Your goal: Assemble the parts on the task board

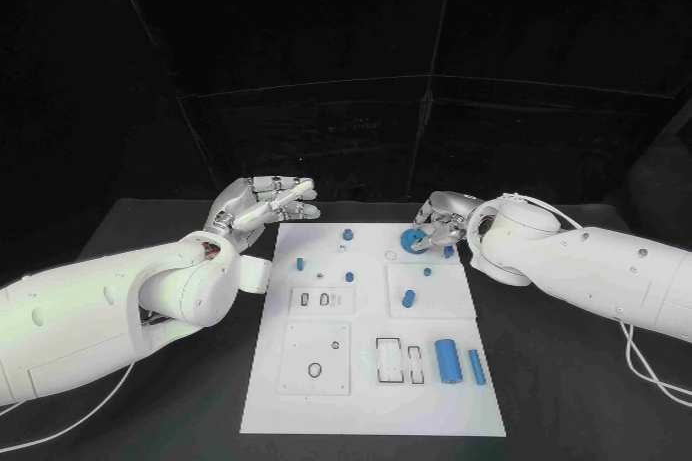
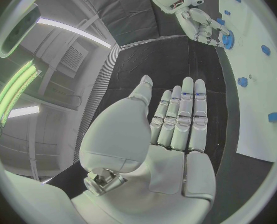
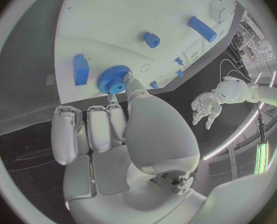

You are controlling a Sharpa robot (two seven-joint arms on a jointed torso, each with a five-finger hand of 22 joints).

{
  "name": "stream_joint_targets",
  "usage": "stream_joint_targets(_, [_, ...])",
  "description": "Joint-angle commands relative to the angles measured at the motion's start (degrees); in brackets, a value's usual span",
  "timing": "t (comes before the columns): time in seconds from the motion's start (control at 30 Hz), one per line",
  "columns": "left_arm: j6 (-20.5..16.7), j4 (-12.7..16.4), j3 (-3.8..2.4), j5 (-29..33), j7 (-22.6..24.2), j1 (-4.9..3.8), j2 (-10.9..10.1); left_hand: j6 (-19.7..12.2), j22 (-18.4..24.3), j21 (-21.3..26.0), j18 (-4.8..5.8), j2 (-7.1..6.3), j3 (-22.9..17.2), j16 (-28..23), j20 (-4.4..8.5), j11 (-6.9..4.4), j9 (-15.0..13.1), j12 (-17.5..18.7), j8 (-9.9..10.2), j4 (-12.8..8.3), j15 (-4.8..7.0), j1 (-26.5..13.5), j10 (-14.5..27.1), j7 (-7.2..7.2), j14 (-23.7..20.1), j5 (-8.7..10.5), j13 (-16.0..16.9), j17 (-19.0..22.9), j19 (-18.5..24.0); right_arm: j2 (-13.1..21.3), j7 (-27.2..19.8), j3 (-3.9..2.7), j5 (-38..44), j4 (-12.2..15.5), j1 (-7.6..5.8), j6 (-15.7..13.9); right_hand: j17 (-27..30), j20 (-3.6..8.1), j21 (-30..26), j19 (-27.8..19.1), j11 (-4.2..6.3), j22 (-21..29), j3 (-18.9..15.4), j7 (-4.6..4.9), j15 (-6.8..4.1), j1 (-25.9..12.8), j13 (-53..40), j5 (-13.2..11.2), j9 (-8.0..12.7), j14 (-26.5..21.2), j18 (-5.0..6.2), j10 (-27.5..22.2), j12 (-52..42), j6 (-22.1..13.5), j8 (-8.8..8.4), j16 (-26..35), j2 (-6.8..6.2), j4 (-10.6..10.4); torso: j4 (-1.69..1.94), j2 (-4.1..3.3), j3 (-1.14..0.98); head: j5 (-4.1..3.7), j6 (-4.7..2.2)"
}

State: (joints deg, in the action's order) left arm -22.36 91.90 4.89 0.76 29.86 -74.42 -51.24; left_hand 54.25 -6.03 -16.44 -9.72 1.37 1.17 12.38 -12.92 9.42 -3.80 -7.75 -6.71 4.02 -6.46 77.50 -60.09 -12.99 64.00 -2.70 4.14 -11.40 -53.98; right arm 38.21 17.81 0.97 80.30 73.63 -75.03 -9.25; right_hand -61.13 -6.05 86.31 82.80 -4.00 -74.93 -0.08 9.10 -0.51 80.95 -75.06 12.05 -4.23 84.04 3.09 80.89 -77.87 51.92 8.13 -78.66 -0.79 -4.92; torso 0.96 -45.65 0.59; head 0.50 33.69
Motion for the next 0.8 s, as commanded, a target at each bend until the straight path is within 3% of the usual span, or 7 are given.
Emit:
stream_joint_targets(0.03, [0.82, 0.01, -0.04, -0.31, -0.22, -0.08, 0.07, -0.06, 0.06, 0.26, -0.79, 0.58, 0.08, -0.37, -0.23, 0.33, 0.02, 0.18, 0.23, -0.40, -0.29, 0.02, -0.22, -0.25, 0.09, -0.27, 0.03, -0.06, -0.22, -0.26, 0.53, 0.14, 3.90, 0.03, 0.12, 0.14, -0.10, -0.10, 0.32, 0.56, 0.14, -6.06, 0.62, -0.17, 0.09, 1.01, -1.85, -1.25, -0.40, 1.47, -1.06, 0.73, -0.85, 1.68, 0.94, -0.26, 0.67, 0.54, 0.01, -0.02, -0.02, 0.00, 0.08])
stream_joint_targets(0.13, [0.88, -0.01, -0.04, -0.31, -0.26, -0.08, 0.07, -0.06, 0.06, 0.26, -0.79, 0.58, 0.08, -0.37, -0.23, 0.33, 0.02, 0.18, 0.23, -0.40, -0.29, 0.02, -0.22, -0.25, 0.09, -0.27, 0.03, -0.06, -0.22, -0.35, 0.23, 0.14, 5.04, 0.14, 0.13, -0.81, -0.05, 0.17, 0.49, 0.88, 0.60, -6.53, 1.96, -0.71, -0.27, 2.14, -2.82, -3.23, -0.66, 1.44, -1.16, 1.34, -1.67, 3.93, 2.02, -0.30, 1.72, 1.26, 0.02, 0.00, 0.01, -0.08, 0.08])
stream_joint_targets(0.3, [1.17, -0.02, -0.04, -0.31, -0.34, -0.08, 0.07, -0.04, 0.10, 0.31, -0.80, 0.66, 0.04, -0.43, -0.23, 0.33, 0.02, 0.22, 0.25, -0.49, -0.28, 0.08, -0.25, -0.25, 0.11, -0.26, 0.04, -0.10, -0.26, -0.26, -0.78, 0.15, 5.96, 0.87, 0.15, -4.11, -0.12, 0.72, 0.99, 1.82, 1.29, -7.84, 4.31, -1.48, -0.86, 4.10, -4.19, -4.04, -0.79, 1.45, -1.44, 2.21, -2.80, 6.03, 2.88, -0.39, 2.90, 2.84, -0.04, 0.00, 0.00, -0.01, 0.11])
stream_joint_targets(0.53, [1.38, 0.00, -0.04, -0.31, -0.37, -0.08, 0.04, -0.04, 0.11, 0.32, -0.80, 0.70, 0.03, -0.44, -0.23, 0.33, 0.02, 0.23, 0.26, -0.50, -0.28, 0.09, -0.25, -0.25, 0.11, -0.26, 0.04, -0.11, -0.27, 0.17, -2.42, 0.15, 7.28, 3.52, 0.20, -9.01, -0.31, 1.01, 1.56, 2.92, 1.54, -9.34, 5.35, -1.76, -1.09, 3.61, -5.03, -3.53, -0.68, 1.50, -1.78, 2.78, -3.47, 6.85, 2.99, -0.52, 2.94, 3.11, 0.07, 0.02, -0.03, -0.03, 0.02])
stream_joint_targets(0.8, [1.51, 0.11, -0.04, -0.31, -0.50, -0.08, 0.01, -0.06, 0.19, 0.42, -0.80, 1.04, -0.14, -0.58, -0.23, 0.33, 0.03, 0.34, 0.31, -0.63, -0.28, 0.23, -0.25, -0.25, 0.11, -0.27, 0.04, -0.18, -0.32, -0.34, -3.05, 0.13, 7.62, 7.27, 0.21, -10.52, -0.28, 1.14, 1.67, 3.10, 1.61, -9.60, 5.68, -1.82, -1.18, 2.11, -5.09, -3.60, -0.43, 1.52, -1.84, 2.83, -3.44, 7.00, 2.63, -0.56, 2.51, 2.69, 0.08, -0.02, 0.05, -0.10, -0.15])
